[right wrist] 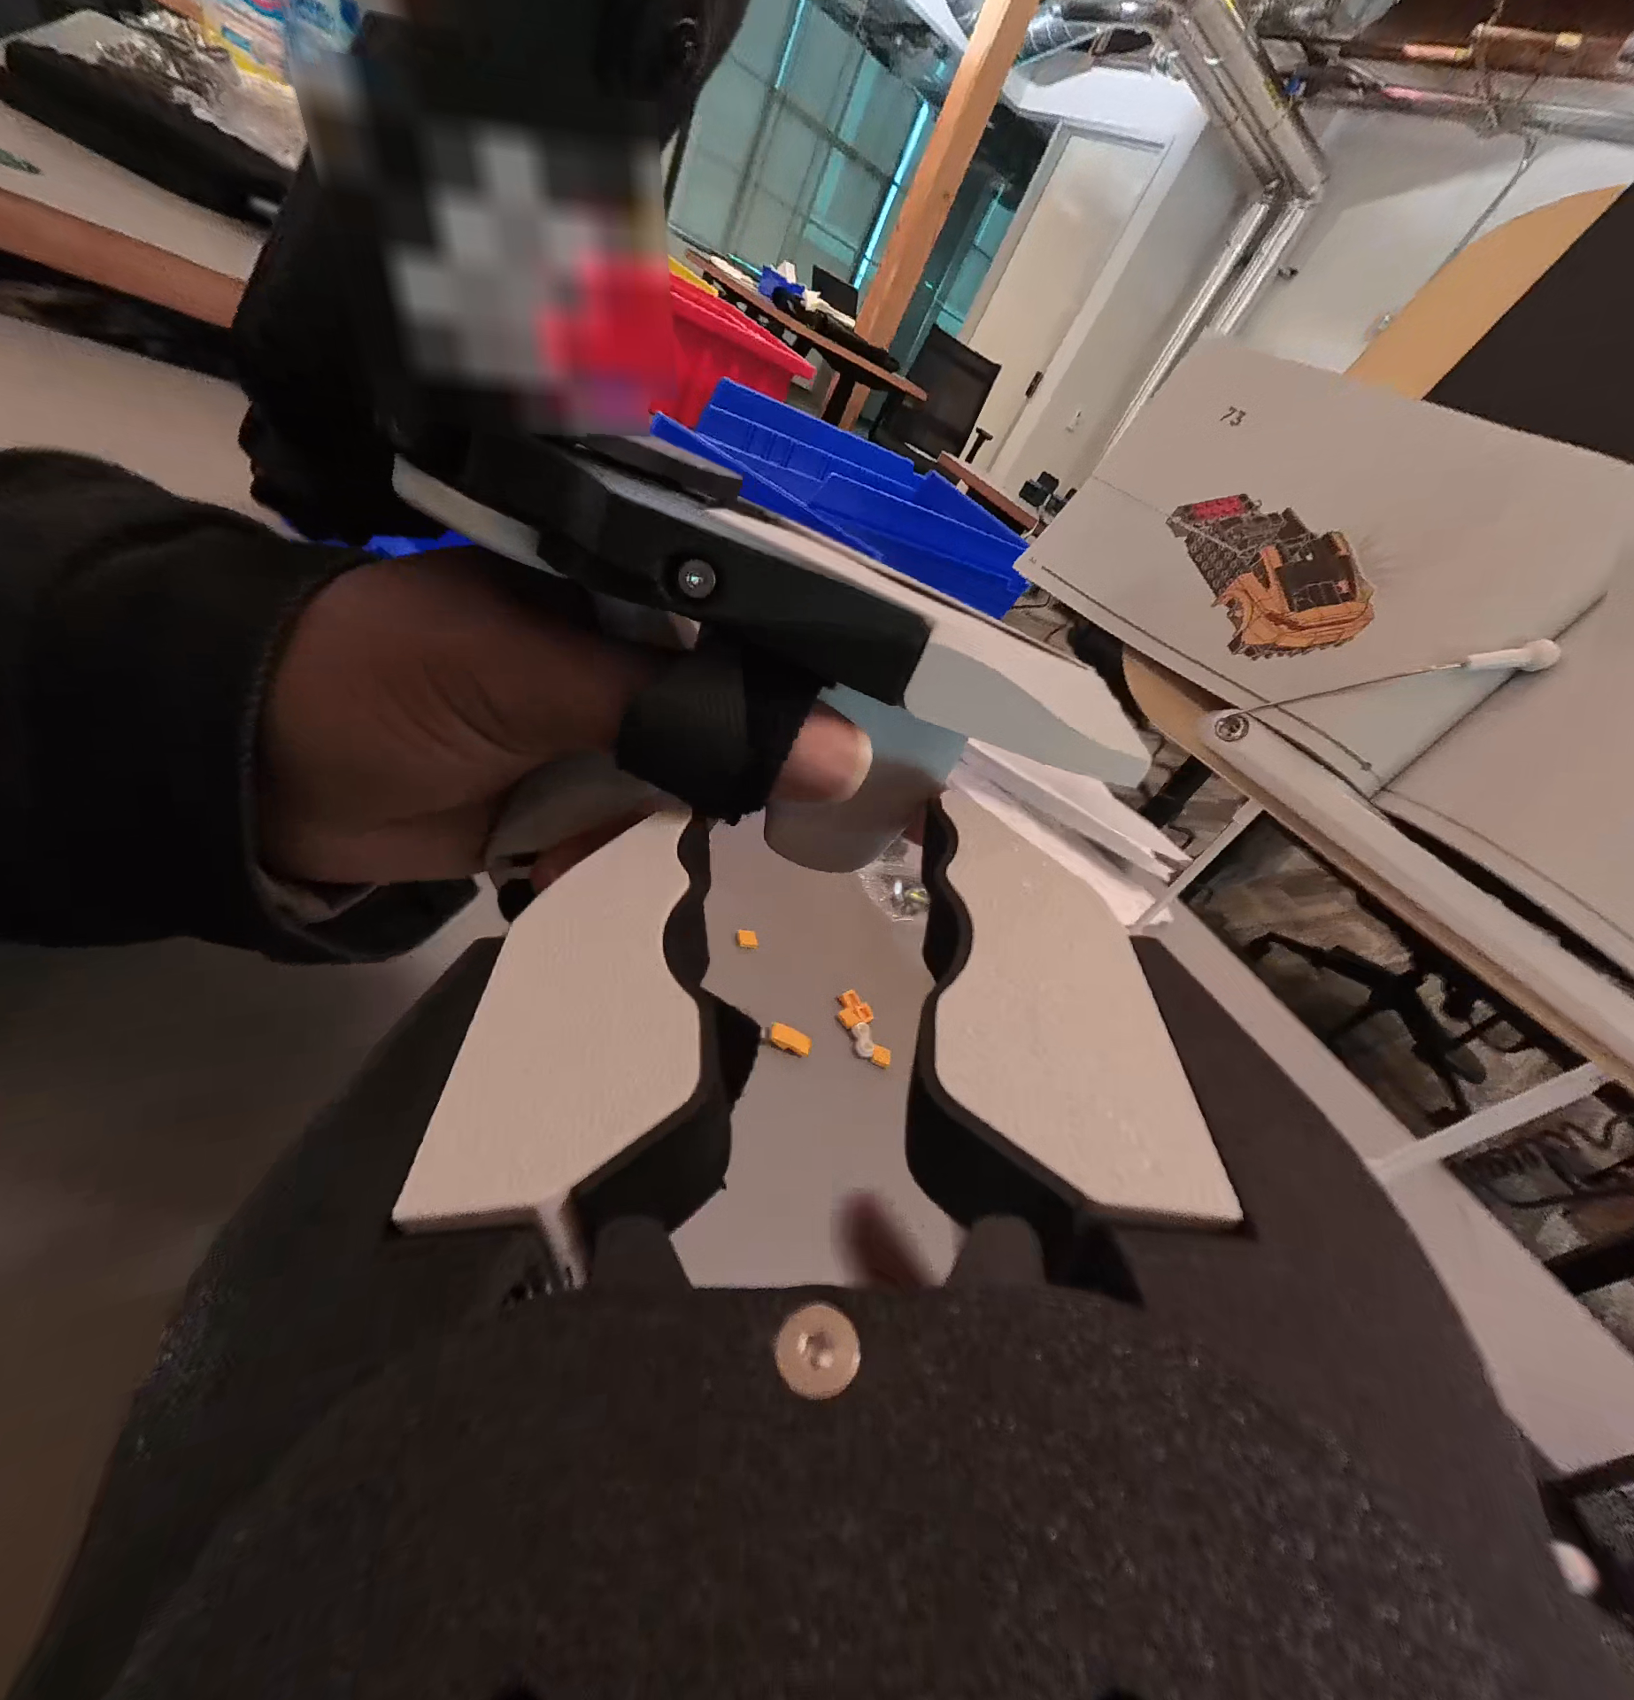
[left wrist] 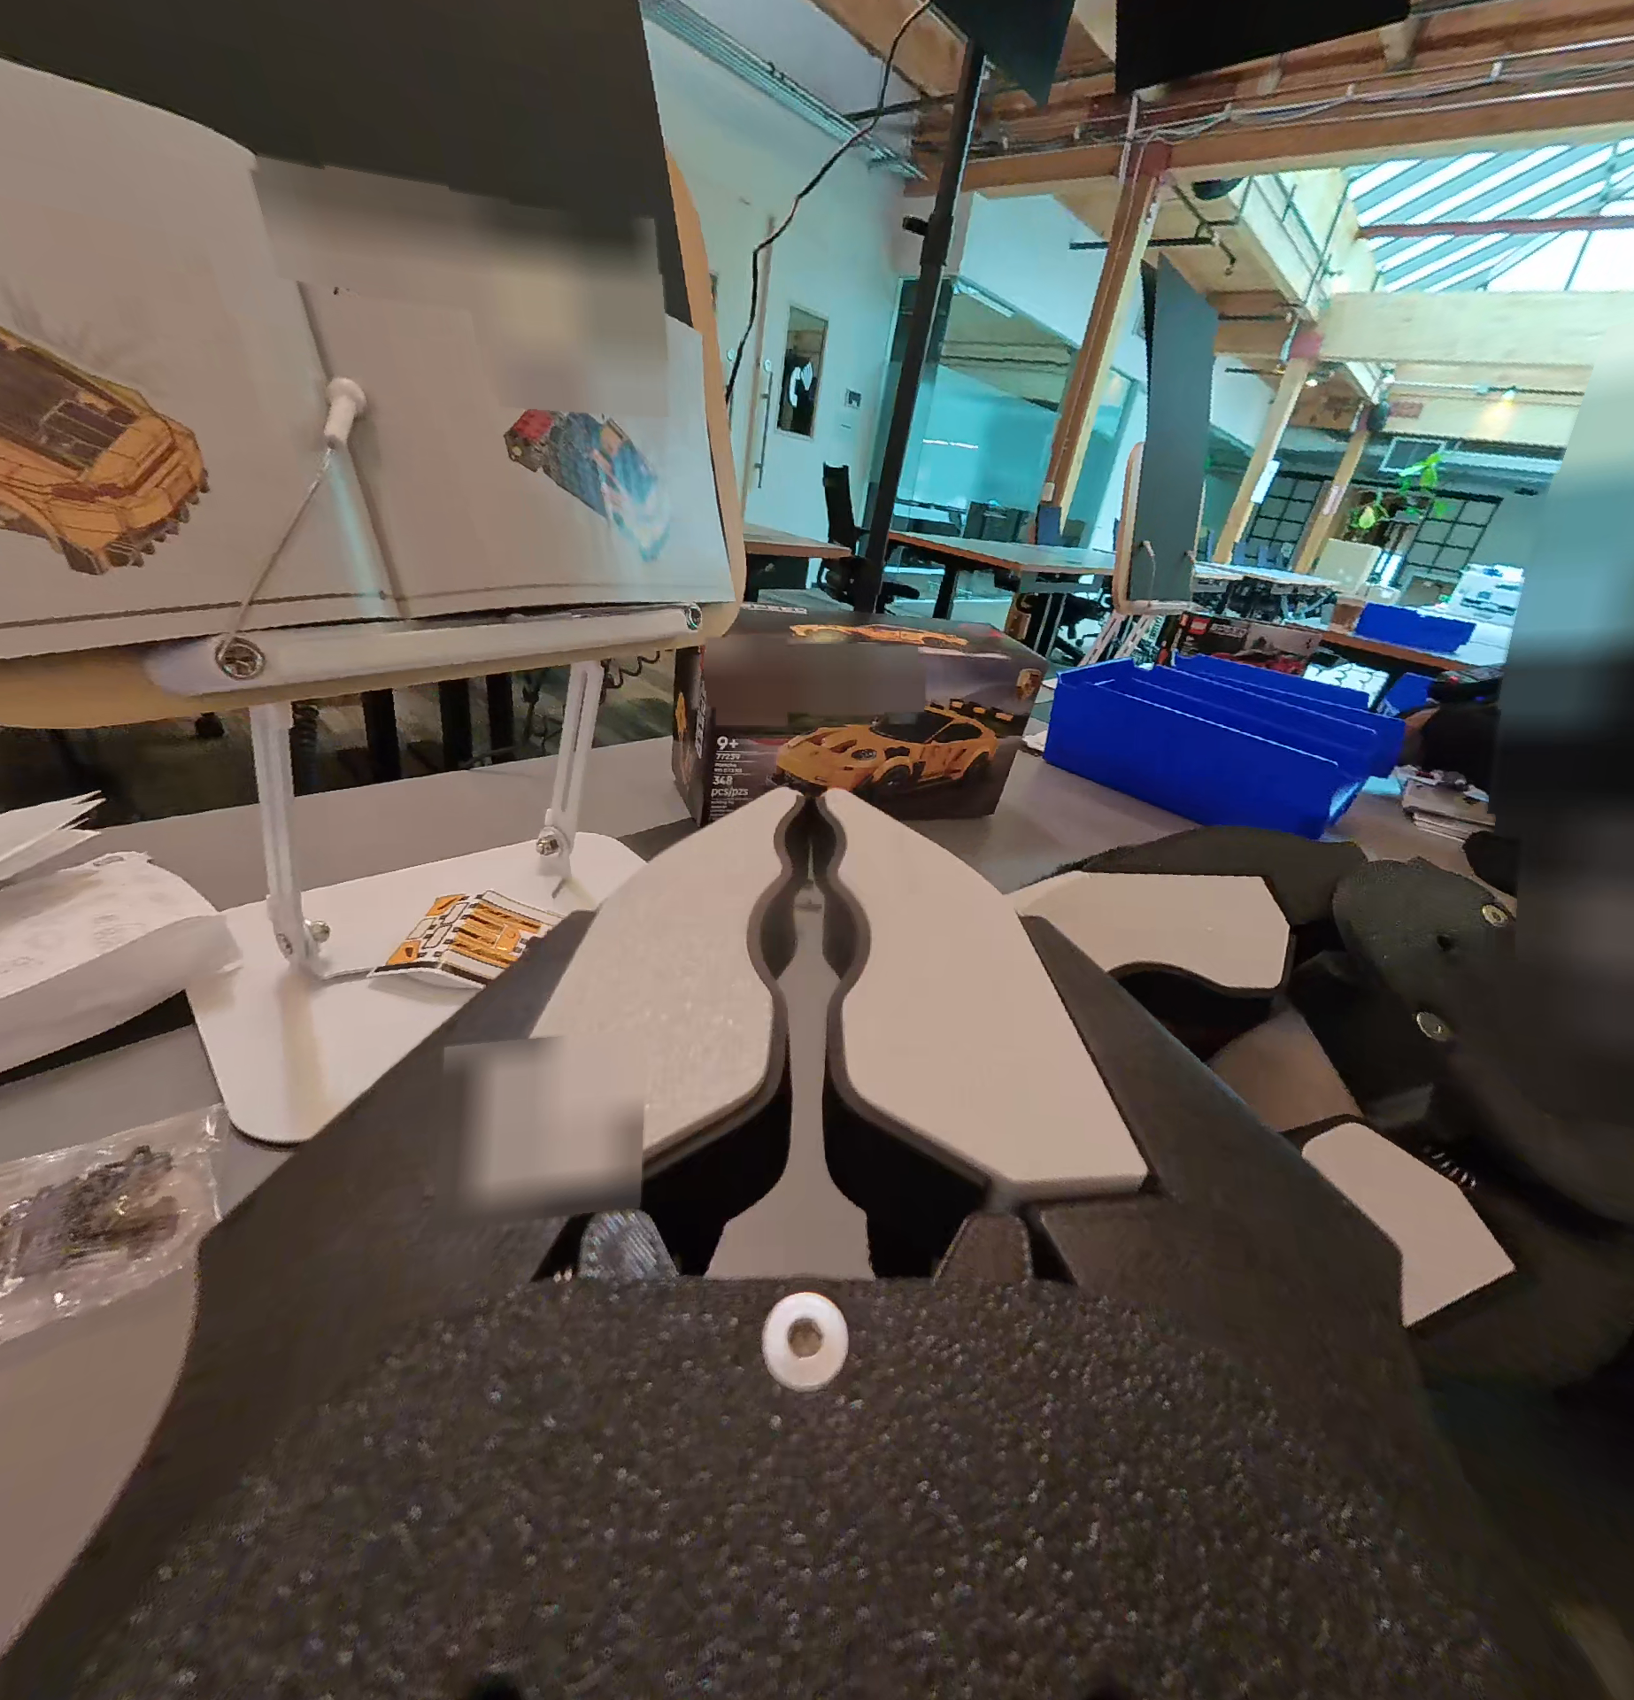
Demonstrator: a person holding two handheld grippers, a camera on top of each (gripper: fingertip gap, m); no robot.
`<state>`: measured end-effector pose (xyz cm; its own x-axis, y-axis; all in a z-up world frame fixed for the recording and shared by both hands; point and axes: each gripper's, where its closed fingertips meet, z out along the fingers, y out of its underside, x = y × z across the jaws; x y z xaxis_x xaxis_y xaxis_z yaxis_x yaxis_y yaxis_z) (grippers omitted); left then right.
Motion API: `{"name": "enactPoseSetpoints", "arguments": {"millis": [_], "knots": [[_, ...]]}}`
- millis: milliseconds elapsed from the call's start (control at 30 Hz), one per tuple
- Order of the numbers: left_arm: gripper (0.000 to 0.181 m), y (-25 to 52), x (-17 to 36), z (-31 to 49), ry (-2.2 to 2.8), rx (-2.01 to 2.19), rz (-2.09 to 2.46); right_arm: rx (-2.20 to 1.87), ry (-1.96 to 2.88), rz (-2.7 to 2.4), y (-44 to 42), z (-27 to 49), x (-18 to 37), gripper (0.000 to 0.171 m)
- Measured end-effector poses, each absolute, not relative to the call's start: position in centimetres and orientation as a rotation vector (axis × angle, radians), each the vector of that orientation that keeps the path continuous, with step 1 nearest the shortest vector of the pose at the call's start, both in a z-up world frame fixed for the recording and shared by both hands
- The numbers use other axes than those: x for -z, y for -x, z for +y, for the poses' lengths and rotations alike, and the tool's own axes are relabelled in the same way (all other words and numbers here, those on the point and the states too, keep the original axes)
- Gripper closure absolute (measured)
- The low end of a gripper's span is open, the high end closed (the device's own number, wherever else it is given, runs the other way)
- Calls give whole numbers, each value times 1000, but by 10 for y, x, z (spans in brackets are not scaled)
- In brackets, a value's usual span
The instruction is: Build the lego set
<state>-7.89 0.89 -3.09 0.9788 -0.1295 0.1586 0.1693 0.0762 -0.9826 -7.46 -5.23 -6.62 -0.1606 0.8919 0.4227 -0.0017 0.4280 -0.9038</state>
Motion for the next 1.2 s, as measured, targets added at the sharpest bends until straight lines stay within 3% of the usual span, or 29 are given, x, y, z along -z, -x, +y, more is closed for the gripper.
{"name": "enactPoseSetpoints", "arguments": {"millis": [333,400,467,567,733,867,1100,1200], "knots": [[181,85,25,8,1460,163,-52,-1231,981,-1488,82,-63,65,111],[181,88,20,9,1453,195,-63,-1159,988,-1461,83,-58,61,117],[181,98,9,5,1411,203,-119,-1005,867,-1422,78,-42,51,171],[181,125,1,-5,1376,90,-159,-881,868,-1290,71,9,32,171],[181,135,16,0,1425,39,-147,-631,984,-1030,73,160,-22,171],[181,145,30,6,1476,-28,-128,-631,1086,-971,98,235,-30,128],[180,172,28,39,1551,-217,-32,-707,1124,-987,129,258,-20,97],[173,179,13,58,1543,-233,-19,-688,1123,-1009,134,264,-16,92]]}}
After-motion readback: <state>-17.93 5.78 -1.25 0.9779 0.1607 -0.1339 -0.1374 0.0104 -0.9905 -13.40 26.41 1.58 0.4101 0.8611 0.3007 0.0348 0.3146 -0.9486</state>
